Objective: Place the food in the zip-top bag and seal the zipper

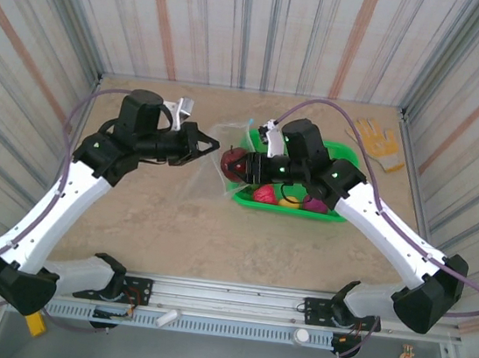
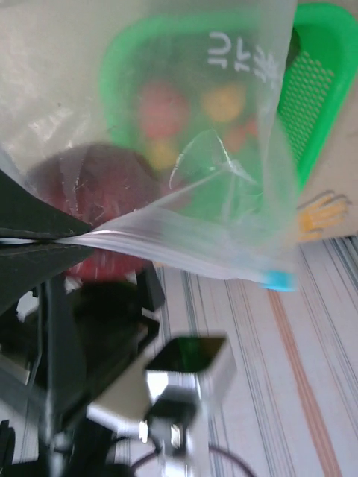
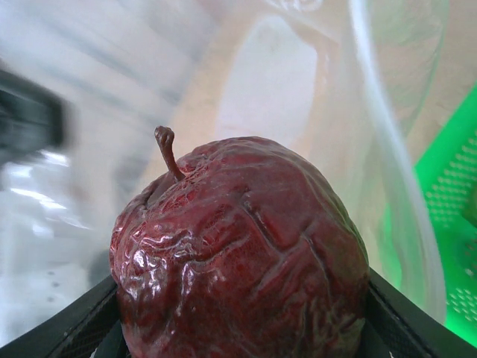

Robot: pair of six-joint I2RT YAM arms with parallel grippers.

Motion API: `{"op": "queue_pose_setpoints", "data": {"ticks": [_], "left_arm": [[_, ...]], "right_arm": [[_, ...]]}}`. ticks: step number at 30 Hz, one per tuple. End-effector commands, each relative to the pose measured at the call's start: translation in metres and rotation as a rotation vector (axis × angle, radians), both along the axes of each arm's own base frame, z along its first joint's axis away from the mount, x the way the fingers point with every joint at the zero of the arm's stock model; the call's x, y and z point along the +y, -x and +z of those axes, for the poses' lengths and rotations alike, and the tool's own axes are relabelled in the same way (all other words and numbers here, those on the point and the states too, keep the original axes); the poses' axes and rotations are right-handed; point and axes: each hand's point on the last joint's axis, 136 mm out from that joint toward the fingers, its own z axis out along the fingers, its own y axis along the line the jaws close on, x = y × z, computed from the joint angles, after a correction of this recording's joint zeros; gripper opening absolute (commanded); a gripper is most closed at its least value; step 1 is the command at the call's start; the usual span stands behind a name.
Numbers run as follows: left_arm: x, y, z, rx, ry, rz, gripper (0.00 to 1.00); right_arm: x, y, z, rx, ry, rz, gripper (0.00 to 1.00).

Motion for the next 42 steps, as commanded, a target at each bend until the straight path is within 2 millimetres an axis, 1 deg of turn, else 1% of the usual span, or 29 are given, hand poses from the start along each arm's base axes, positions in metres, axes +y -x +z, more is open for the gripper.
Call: {"op": "queue_pose_setpoints", "data": {"ticks": [1,2,4,9,13,17,19,21,22,24,27,30,33,35,42], "left_arm": [[0.003,0.006,0.020,-0.063,0.009,-0.013,0.00],[0.003,0.006,0.020,-0.063,0.014,-0.014,0.00],[0.003,0.005,0.017,-0.056,0.014,-0.012,0.00],[0.007,0.002,0.012,-0.045,0.019,0.002,0.00],[0.011,-0.001,0.013,-0.046,0.026,0.016,0.00],[0.016,-0.002,0.012,-0.034,0.042,0.028,0.00],[0.023,-0.003,0.011,-0.031,0.041,0.044,0.00],[0.032,-0.005,0.008,-0.030,0.034,0.073,0.00],[0.037,-0.008,0.005,-0.028,0.027,0.095,0.00],[0.046,-0.012,-0.003,-0.006,0.025,0.131,0.00],[0.055,-0.015,-0.011,0.021,0.039,0.170,0.00],[0.063,-0.016,-0.013,0.024,0.021,0.198,0.00],[0.068,-0.018,-0.010,0.004,0.001,0.213,0.00],[0.069,-0.021,-0.012,-0.006,-0.012,0.208,0.00],[0.067,-0.020,-0.029,0.020,-0.036,0.164,0.00]], "right_arm": [[-0.013,-0.003,-0.005,-0.043,0.096,-0.022,0.70],[-0.013,-0.003,-0.004,-0.048,0.096,-0.020,0.76],[-0.013,-0.003,-0.001,-0.055,0.094,-0.020,0.83],[-0.005,0.001,0.014,-0.073,0.048,0.024,0.91],[-0.002,0.000,0.028,-0.086,0.003,0.043,0.92],[-0.001,-0.004,0.048,-0.095,-0.071,0.058,0.90],[-0.005,-0.009,0.059,-0.112,-0.096,0.045,0.89],[-0.014,-0.017,0.068,-0.128,-0.108,0.008,0.87],[-0.019,-0.022,0.069,-0.130,-0.113,-0.013,0.86],[-0.029,-0.034,0.066,-0.115,-0.111,-0.058,0.84],[-0.048,-0.056,0.050,-0.094,-0.072,-0.156,0.80],[-0.060,-0.080,0.018,-0.037,-0.005,-0.233,0.77],[-0.058,-0.099,-0.017,0.020,0.063,-0.258,0.75],[-0.057,-0.112,-0.042,0.057,0.115,-0.280,0.72],[-0.051,-0.146,-0.114,0.105,0.260,-0.285,0.69]]}}
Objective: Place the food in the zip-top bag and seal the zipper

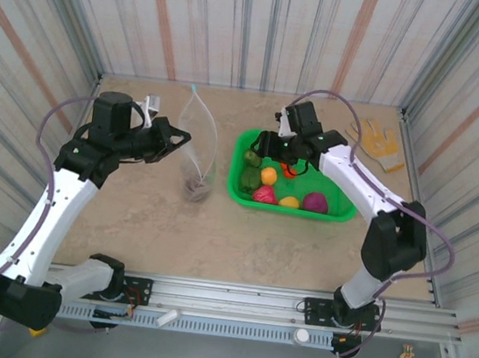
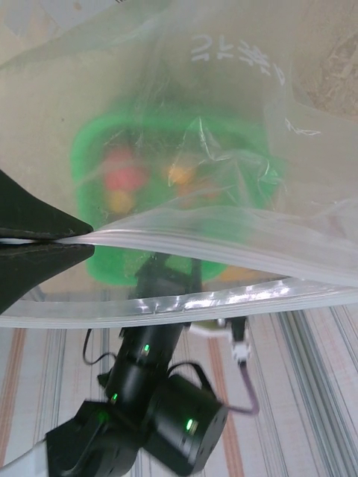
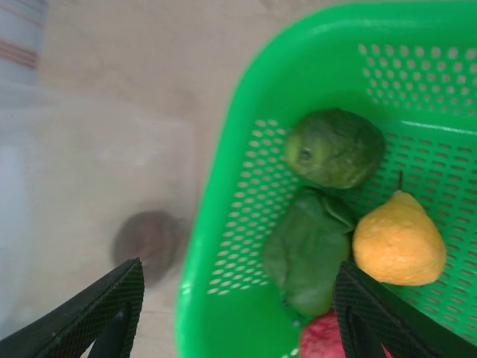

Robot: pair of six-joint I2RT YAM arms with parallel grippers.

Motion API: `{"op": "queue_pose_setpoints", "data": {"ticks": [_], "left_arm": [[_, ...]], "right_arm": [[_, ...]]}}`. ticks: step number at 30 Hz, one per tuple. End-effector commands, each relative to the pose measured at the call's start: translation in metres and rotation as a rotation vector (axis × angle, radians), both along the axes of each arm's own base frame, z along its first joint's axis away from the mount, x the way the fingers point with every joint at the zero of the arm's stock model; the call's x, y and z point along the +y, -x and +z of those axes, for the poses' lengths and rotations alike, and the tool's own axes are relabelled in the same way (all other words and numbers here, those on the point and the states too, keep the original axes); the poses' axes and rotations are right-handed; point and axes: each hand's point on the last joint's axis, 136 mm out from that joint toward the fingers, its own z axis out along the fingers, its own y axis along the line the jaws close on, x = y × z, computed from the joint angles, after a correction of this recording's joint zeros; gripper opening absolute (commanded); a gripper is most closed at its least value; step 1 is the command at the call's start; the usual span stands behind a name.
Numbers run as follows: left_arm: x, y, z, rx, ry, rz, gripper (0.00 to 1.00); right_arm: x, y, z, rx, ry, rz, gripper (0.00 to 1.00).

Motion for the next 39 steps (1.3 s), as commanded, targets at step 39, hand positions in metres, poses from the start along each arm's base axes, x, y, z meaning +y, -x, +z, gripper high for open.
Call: {"op": "queue_pose_setpoints", "data": {"ticks": [39], "left_arm": [[-0.009,0.009,0.013,-0.078,0.013,-0.129,0.00]], "right_arm": [[-0.020,-0.069,-0.059,0.035,0.090,-0.033,0.60]]}}
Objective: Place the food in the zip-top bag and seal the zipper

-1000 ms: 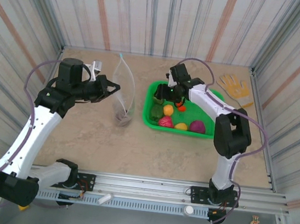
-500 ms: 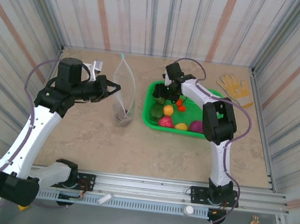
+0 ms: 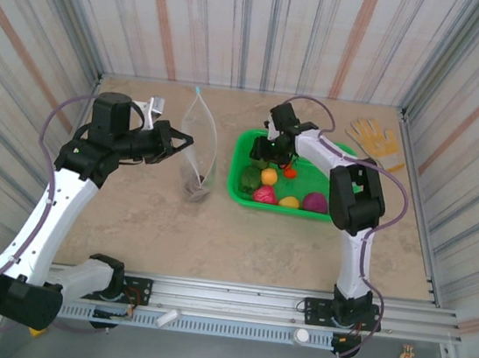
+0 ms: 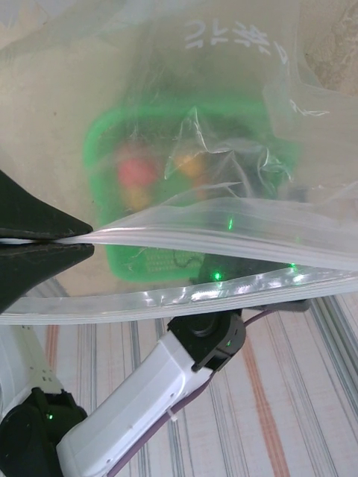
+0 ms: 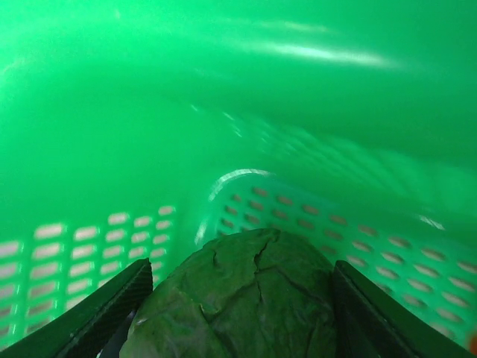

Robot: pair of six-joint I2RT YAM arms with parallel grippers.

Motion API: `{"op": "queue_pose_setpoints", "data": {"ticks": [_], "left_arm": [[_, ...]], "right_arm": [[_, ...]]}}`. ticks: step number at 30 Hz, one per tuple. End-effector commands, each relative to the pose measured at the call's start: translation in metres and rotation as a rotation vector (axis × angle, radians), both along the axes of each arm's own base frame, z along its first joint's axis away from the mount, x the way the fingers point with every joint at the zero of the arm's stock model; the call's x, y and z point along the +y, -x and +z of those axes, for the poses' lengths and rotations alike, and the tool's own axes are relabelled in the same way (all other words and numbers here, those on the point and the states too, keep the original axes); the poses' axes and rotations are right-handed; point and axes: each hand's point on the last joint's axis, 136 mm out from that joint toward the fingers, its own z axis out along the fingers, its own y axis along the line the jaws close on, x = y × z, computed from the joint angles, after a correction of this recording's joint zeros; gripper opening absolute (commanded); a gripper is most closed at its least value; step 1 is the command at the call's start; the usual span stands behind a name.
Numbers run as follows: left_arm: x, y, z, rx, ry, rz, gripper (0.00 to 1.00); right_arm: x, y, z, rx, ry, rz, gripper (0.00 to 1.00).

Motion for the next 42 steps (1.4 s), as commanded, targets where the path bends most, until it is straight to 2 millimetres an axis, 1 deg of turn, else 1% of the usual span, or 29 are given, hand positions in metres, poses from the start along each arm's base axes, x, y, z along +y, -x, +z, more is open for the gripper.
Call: {"op": "queue_pose_setpoints", "data": {"ticks": [1,4,7,12,14,17,20,21,22,23,25,26,29,33,40,42], "left_arm": [[-0.003,0.000,0.014,-0.037,0.021,-0.026,0.00],[-0.005,-0.002,0.018,-0.036,0.041,-0.028,0.00],[-0.007,-0.003,0.020,-0.023,0.064,-0.033,0.00],[-0.011,-0.007,0.021,0.001,0.095,-0.039,0.00],[-0.012,-0.009,0.022,0.005,0.098,-0.037,0.00],[-0.013,-0.012,0.024,0.012,0.103,-0.037,0.00],[-0.014,-0.014,0.028,0.014,0.101,-0.036,0.00],[-0.014,-0.015,0.028,0.016,0.101,-0.035,0.00],[-0.014,-0.015,0.029,0.018,0.101,-0.036,0.00],[-0.014,-0.016,0.030,0.019,0.100,-0.037,0.00],[-0.014,-0.015,0.033,0.019,0.100,-0.039,0.00],[-0.015,-0.016,0.034,0.021,0.100,-0.039,0.00],[-0.015,-0.015,0.039,0.018,0.102,-0.042,0.00],[-0.015,-0.013,0.041,0.023,0.094,-0.048,0.00],[-0.022,-0.008,0.044,0.041,0.128,-0.089,0.00],[-0.025,-0.006,0.045,0.042,0.137,-0.104,0.00]], "right_arm": [[-0.018,-0.006,0.060,-0.094,-0.086,-0.058,0.60],[-0.030,-0.002,0.094,-0.142,-0.142,-0.085,0.59],[-0.036,0.005,0.133,-0.199,-0.193,-0.093,0.59],[-0.032,0.029,0.215,-0.318,-0.292,-0.062,0.57],[-0.023,0.042,0.256,-0.360,-0.383,-0.033,0.57],[-0.001,0.064,0.307,-0.419,-0.468,0.033,0.56],[0.028,0.088,0.345,-0.462,-0.524,0.124,0.56],[0.038,0.094,0.351,-0.462,-0.535,0.151,0.56],[0.049,0.102,0.362,-0.473,-0.553,0.185,0.56],[0.059,0.109,0.369,-0.472,-0.566,0.215,0.56],[0.075,0.120,0.376,-0.473,-0.576,0.257,0.56],[0.083,0.123,0.376,-0.471,-0.577,0.278,0.57],[0.099,0.128,0.368,-0.454,-0.550,0.317,0.57],[0.110,0.133,0.344,-0.437,-0.452,0.348,0.57],[0.113,0.122,0.296,-0.402,-0.262,0.313,0.58],[0.113,0.117,0.285,-0.391,-0.208,0.298,0.58]]}}
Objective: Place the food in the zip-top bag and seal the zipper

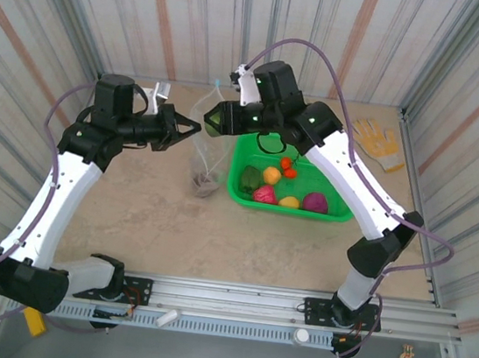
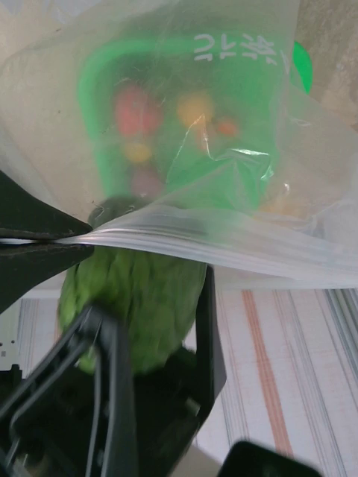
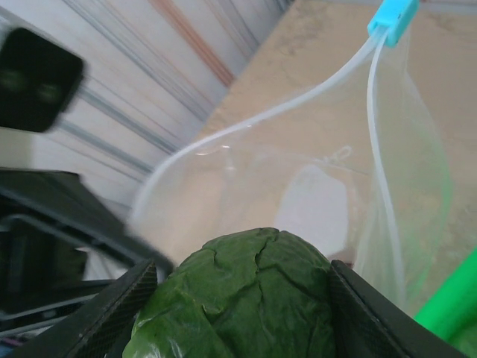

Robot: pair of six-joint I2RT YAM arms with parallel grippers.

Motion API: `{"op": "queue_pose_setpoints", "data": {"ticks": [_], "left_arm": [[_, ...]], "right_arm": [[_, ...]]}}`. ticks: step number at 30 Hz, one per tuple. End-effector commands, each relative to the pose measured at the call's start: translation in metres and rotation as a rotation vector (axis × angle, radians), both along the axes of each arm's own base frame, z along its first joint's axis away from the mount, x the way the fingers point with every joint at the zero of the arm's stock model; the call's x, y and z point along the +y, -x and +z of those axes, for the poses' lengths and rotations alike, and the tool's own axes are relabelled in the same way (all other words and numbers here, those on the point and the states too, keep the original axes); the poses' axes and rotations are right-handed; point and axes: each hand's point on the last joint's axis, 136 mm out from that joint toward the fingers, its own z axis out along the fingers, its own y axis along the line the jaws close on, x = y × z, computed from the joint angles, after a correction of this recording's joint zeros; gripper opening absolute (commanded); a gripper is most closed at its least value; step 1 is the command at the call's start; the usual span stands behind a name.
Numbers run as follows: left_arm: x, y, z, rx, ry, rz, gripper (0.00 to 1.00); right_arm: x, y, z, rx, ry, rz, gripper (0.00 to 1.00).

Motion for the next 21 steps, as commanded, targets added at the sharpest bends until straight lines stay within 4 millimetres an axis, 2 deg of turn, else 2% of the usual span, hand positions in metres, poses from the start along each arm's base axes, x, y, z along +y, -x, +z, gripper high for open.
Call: {"op": "queue_pose_setpoints", "data": {"ticks": [1,8,10,13,15,21], "left_arm": [[-0.009,0.007,0.011,-0.002,0.039,-0.052,0.00],[-0.015,0.010,0.010,0.028,0.089,-0.084,0.00],[-0.016,0.009,0.008,0.035,0.101,-0.086,0.00],[-0.012,0.006,0.002,0.047,0.100,-0.061,0.00],[-0.009,0.004,-0.002,0.061,0.104,-0.046,0.00],[-0.004,0.000,-0.007,0.071,0.109,-0.027,0.00]], "right_arm": [[-0.008,-0.011,-0.016,-0.030,0.129,-0.063,0.59],[-0.004,-0.026,-0.038,-0.007,0.199,-0.123,0.60],[0.002,-0.026,-0.041,0.001,0.194,-0.114,0.66],[0.007,-0.022,-0.039,0.000,0.179,-0.096,0.80],[0.009,-0.019,-0.035,0.000,0.164,-0.082,0.85],[0.004,-0.014,-0.024,-0.021,0.146,-0.075,0.86]]}}
